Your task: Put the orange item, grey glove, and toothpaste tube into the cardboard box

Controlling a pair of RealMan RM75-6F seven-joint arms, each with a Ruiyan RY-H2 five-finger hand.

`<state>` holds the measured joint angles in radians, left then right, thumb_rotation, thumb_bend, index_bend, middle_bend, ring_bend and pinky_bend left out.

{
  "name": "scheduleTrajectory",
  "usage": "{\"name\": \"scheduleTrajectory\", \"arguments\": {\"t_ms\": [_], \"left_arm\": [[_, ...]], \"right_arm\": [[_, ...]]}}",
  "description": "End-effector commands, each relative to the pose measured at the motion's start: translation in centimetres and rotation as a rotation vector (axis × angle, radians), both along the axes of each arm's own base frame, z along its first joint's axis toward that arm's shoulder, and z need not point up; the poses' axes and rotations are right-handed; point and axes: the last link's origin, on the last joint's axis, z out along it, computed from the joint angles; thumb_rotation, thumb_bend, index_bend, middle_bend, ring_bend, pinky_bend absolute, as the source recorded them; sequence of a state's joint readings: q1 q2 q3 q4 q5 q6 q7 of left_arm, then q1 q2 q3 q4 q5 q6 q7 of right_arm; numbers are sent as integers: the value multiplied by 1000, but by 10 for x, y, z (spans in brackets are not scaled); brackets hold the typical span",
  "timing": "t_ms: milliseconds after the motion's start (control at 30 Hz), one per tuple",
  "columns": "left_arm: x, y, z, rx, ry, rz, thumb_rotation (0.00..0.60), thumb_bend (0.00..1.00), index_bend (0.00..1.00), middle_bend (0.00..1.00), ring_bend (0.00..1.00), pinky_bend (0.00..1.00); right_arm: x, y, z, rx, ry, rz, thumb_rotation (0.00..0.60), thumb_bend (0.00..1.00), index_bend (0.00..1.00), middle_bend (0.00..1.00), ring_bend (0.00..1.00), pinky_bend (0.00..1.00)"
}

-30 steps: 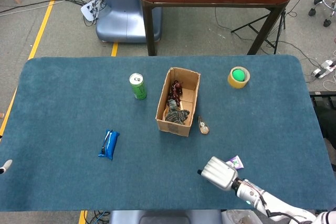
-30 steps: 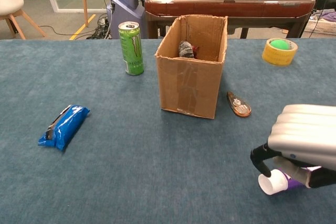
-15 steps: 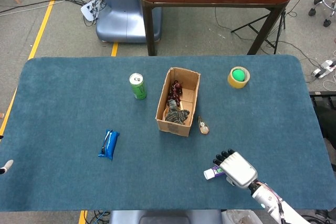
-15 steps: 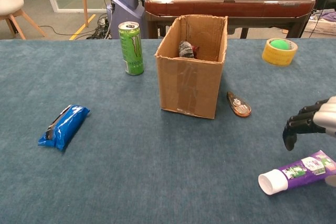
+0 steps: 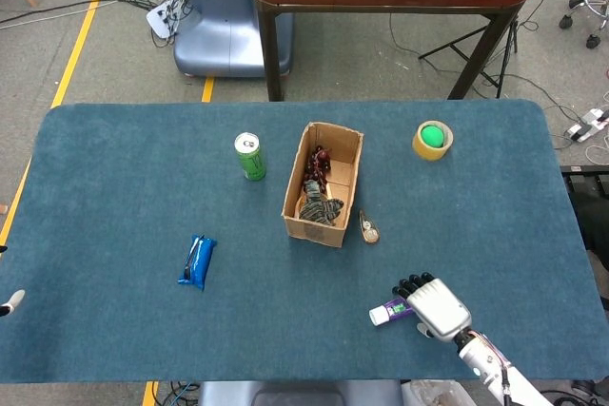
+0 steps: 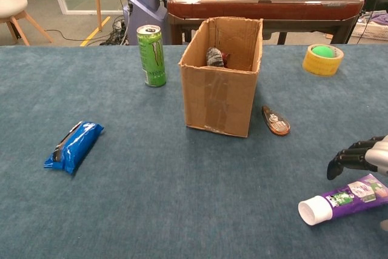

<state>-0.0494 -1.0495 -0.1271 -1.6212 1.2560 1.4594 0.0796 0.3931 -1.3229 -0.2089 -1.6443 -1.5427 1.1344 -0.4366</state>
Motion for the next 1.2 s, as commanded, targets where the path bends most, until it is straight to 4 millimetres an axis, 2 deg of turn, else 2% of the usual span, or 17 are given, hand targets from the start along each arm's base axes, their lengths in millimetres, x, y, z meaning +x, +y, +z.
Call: {"name": "scheduleTrajectory", "arguments": {"t_ms": [33, 300, 500, 633, 900, 1200], "left_arm": [[0, 0, 0, 1, -1, 0, 600, 159, 268, 214, 238, 473], [0, -1, 1, 1, -5, -1, 600, 159, 268, 214, 238, 473], [0, -1, 1, -2, -6, -1, 600, 159, 268, 214, 238, 473], [0, -1, 1, 1, -8, -1, 600, 159, 268, 214, 238, 473], [0, -1, 2, 0, -11, -1, 600, 159, 268, 214, 238, 473], [0, 0, 1, -2, -9, 0, 600, 159, 268, 214, 237, 473]], "right_arm": [[0, 0, -4, 8, -6, -4, 600, 29, 294, 301, 249, 334], [0, -3, -13, 17, -12, -3, 600, 185, 294, 338, 257, 336], [2, -5, -18, 24, -24, -2, 600, 343, 294, 397, 314, 370], [2, -6, -21, 37, -19, -2, 600, 352, 305, 422, 342, 390], [3, -8, -23, 36, -16, 5, 600, 359, 394, 511, 438, 446], [6, -9, -14, -1, -80, 9, 600, 408, 474, 587, 517, 519]]}}
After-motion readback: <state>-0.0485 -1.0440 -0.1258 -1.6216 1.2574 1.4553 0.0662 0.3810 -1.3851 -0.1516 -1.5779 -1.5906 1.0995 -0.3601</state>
